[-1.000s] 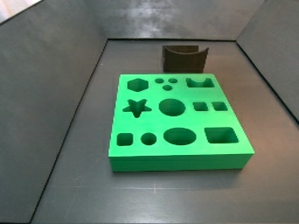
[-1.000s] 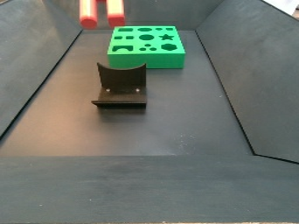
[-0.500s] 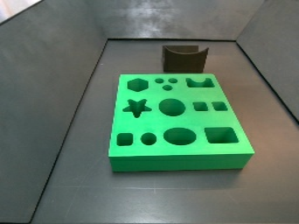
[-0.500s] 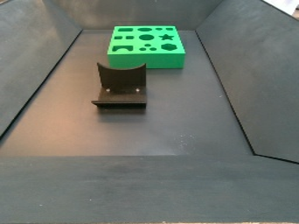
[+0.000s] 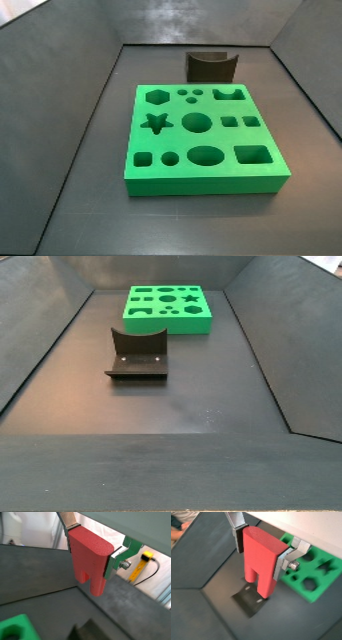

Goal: Pick up the square-circle object. Move up. Place the square-circle object on the fixture. Regrasp the square-circle object. Move to above the board. Insert the square-circle object.
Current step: Move to above the board, then insert the square-circle object.

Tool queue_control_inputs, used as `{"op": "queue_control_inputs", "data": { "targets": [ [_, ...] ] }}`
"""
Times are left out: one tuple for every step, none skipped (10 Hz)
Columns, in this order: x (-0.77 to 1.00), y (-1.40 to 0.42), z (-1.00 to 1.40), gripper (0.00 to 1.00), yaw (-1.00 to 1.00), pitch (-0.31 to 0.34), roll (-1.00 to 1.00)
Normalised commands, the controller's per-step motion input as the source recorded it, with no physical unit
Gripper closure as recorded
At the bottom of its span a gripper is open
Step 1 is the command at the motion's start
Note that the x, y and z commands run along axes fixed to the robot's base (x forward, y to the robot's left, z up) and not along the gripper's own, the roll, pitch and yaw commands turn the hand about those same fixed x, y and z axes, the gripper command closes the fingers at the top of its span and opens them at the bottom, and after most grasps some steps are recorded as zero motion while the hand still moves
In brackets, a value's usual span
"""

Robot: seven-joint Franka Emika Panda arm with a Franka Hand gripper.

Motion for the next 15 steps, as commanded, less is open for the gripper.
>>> {"op": "queue_control_inputs", "data": {
  "targets": [
    [-0.58,-1.00,0.23,1.00,-0.16,-0.029,-1.00],
    [-0.60,-1.00,0.22,1.00,-0.16,-0.020,-1.00],
    [-0.62,-1.00,0.23,1.00,-0.16,-0.018,-1.00],
    [-0.45,-0.66,0.15,1.00,-0.15,-0.023,-1.00],
    [-0.34,-0.47,0.10,1.00,-0.15,-0.027,-1.00],
    [-0.19,-0.21,0.05,1.00,-0.09,-0.022,-0.76],
    [-0.13,-0.12,0.03,1.00,-0.06,-0.019,-0.54],
    [-0.08,-0.06,0.01,1.00,-0.03,-0.022,-0.32],
    [-0.06,-0.04,0.01,1.00,-0.02,-0.022,-0.24],
    [0.00,0.00,0.02,1.00,0.00,0.000,0.00],
    [-0.02,0.00,0.00,1.00,0.00,-0.021,-0.03],
    [0.00,0.00,0.00,1.00,0.00,0.000,-0.01],
    [0.00,0.00,0.00,1.00,0.00,0.000,-0.02],
    [0.00,0.00,-0.01,1.00,0.00,0.000,-0.03],
    [0.00,0.00,-0.01,1.00,0.00,0.000,-0.04]
  ]
}}
